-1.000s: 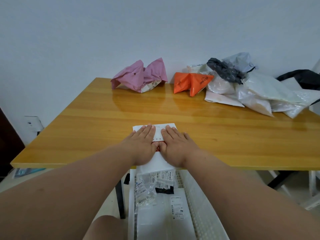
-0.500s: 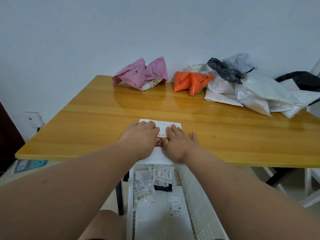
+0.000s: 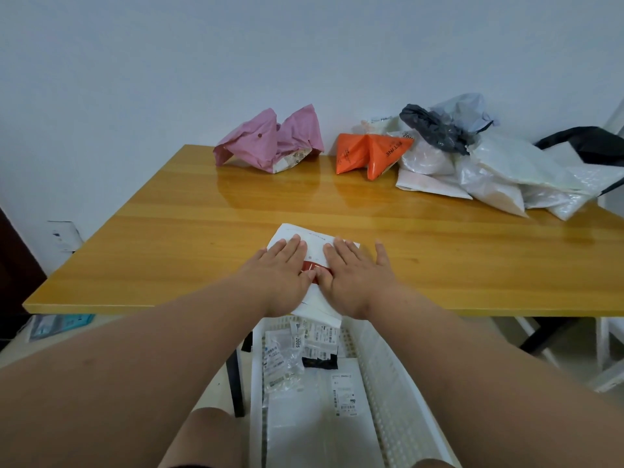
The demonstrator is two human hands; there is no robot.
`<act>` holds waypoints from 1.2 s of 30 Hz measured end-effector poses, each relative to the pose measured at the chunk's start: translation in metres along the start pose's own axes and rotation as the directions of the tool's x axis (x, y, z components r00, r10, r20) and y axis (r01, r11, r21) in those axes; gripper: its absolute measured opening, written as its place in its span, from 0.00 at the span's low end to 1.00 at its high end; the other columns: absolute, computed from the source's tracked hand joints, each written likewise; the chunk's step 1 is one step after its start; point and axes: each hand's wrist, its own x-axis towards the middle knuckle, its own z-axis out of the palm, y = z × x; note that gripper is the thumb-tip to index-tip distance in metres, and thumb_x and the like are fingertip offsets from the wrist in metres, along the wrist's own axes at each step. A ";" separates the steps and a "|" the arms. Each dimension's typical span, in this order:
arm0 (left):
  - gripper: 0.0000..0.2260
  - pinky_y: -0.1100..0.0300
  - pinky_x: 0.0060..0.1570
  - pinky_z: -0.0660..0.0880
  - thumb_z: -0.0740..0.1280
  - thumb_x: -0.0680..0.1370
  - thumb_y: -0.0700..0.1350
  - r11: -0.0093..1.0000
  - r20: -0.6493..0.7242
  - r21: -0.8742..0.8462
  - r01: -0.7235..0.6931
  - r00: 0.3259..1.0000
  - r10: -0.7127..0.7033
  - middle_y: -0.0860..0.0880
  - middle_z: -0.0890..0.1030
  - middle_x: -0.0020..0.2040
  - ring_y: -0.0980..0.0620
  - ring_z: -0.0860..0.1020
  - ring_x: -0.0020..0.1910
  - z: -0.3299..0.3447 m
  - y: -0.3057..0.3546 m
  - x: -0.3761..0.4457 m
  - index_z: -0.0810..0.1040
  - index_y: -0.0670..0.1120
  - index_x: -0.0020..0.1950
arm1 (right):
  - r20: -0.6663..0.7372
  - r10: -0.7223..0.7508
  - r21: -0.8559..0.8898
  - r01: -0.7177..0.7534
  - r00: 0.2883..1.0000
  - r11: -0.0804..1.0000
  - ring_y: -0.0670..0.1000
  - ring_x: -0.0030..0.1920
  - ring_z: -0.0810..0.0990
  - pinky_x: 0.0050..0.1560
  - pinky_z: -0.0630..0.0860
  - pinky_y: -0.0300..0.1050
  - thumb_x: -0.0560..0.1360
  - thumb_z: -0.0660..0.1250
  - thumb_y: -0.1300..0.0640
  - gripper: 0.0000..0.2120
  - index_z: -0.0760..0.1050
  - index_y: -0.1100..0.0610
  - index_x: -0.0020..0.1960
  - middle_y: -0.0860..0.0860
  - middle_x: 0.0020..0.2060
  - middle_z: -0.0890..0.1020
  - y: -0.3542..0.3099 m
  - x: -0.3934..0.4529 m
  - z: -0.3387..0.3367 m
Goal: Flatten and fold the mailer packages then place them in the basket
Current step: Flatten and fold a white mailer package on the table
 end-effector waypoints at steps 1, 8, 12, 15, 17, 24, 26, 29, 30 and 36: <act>0.28 0.50 0.77 0.42 0.41 0.84 0.57 1.000 0.004 -0.002 0.002 1.000 -0.002 0.50 0.37 0.80 0.51 0.39 0.79 0.000 0.000 0.000 0.38 0.46 0.80 | 0.002 0.000 0.002 0.000 1.000 1.000 0.50 0.79 0.40 0.74 0.34 0.65 0.81 0.36 0.39 0.32 0.42 0.52 0.80 0.50 0.80 0.43 0.000 0.000 0.001; 0.28 0.51 0.77 0.41 0.41 0.84 0.57 1.000 0.010 -0.018 0.023 1.000 -0.023 0.50 0.36 0.80 0.51 0.38 0.79 0.001 0.001 0.000 0.37 0.47 0.80 | 0.029 0.010 0.027 -0.011 1.000 1.000 0.50 0.79 0.40 0.74 0.34 0.66 0.81 0.37 0.39 0.31 0.42 0.52 0.80 0.50 0.80 0.42 -0.001 0.000 -0.002; 0.27 0.51 0.77 0.41 0.41 0.84 0.55 0.996 0.000 -0.043 0.079 0.997 -0.079 0.51 0.36 0.79 0.51 0.38 0.79 0.002 0.007 0.001 0.37 0.48 0.80 | 0.117 0.050 0.093 -0.061 0.992 0.994 0.51 0.79 0.41 0.74 0.34 0.64 0.81 0.44 0.40 0.32 0.44 0.54 0.80 0.52 0.80 0.43 -0.010 0.010 -0.017; 0.27 0.50 0.77 0.42 0.41 0.84 0.55 0.989 0.009 -0.078 0.122 0.993 -0.122 0.51 0.35 0.79 0.50 0.38 0.79 0.002 0.010 0.004 0.36 0.48 0.80 | 0.078 0.057 0.154 -0.069 0.995 0.986 0.52 0.79 0.42 0.76 0.37 0.61 0.80 0.46 0.41 0.33 0.46 0.55 0.80 0.53 0.80 0.44 -0.016 0.013 -0.015; 0.27 0.50 0.77 0.42 0.41 0.84 0.55 0.991 0.028 -0.080 0.111 0.994 -0.110 0.51 0.36 0.80 0.50 0.39 0.79 0.000 0.008 0.006 0.37 0.48 0.80 | 0.040 0.046 0.141 -0.052 0.998 0.989 0.50 0.79 0.40 0.76 0.36 0.61 0.81 0.42 0.43 0.31 0.43 0.54 0.80 0.51 0.80 0.42 -0.014 0.009 -0.006; 0.27 0.49 0.77 0.43 0.41 0.84 0.55 0.994 0.024 -0.045 0.101 0.995 -0.100 0.50 0.37 0.80 0.50 0.39 0.79 0.000 0.007 0.004 0.38 0.47 0.80 | 0.019 0.042 0.111 -0.044 0.999 0.993 0.50 0.79 0.40 0.74 0.36 0.65 0.81 0.39 0.45 0.30 0.42 0.54 0.80 0.50 0.80 0.42 -0.014 0.008 -0.002; 0.27 0.49 0.77 0.43 0.41 0.84 0.55 0.994 0.022 -0.049 0.099 0.995 -0.098 0.50 0.37 0.80 0.51 0.39 0.79 -0.001 0.008 0.003 0.38 0.47 0.80 | 0.019 0.045 0.114 -0.046 0.999 0.992 0.50 0.79 0.41 0.74 0.36 0.65 0.81 0.39 0.45 0.30 0.43 0.54 0.80 0.50 0.80 0.43 -0.013 0.008 -0.002; 0.27 0.49 0.77 0.43 0.41 0.84 0.55 0.997 0.013 -0.006 0.071 0.997 -0.071 0.51 0.37 0.80 0.51 0.40 0.79 -0.002 0.006 0.001 0.38 0.47 0.80 | 0.009 0.061 0.139 -0.062 0.998 0.988 0.51 0.79 0.44 0.75 0.39 0.64 0.81 0.41 0.44 0.30 0.46 0.54 0.80 0.51 0.80 0.46 -0.015 0.004 -0.003; 0.27 0.49 0.77 0.44 0.41 0.84 0.56 0.997 -0.005 0.051 0.051 0.999 -0.051 0.51 0.38 0.80 0.51 0.41 0.79 -0.003 0.003 0.000 0.39 0.48 0.80 | 0.001 0.072 0.137 -0.071 0.997 0.988 0.53 0.79 0.47 0.75 0.41 0.64 0.81 0.42 0.43 0.30 0.49 0.54 0.80 0.51 0.80 0.48 -0.015 0.002 -0.004; 0.21 0.47 0.65 0.61 0.52 0.83 0.55 0.933 -0.135 0.358 0.045 0.991 0.004 0.50 0.62 0.76 0.45 0.62 0.71 -0.021 -0.007 0.003 0.58 0.58 0.77 | -0.035 0.104 -0.063 -0.106 0.994 0.992 0.58 0.67 0.67 0.68 0.56 0.61 0.78 0.48 0.32 0.29 0.70 0.51 0.66 0.55 0.64 0.72 -0.006 -0.011 -0.032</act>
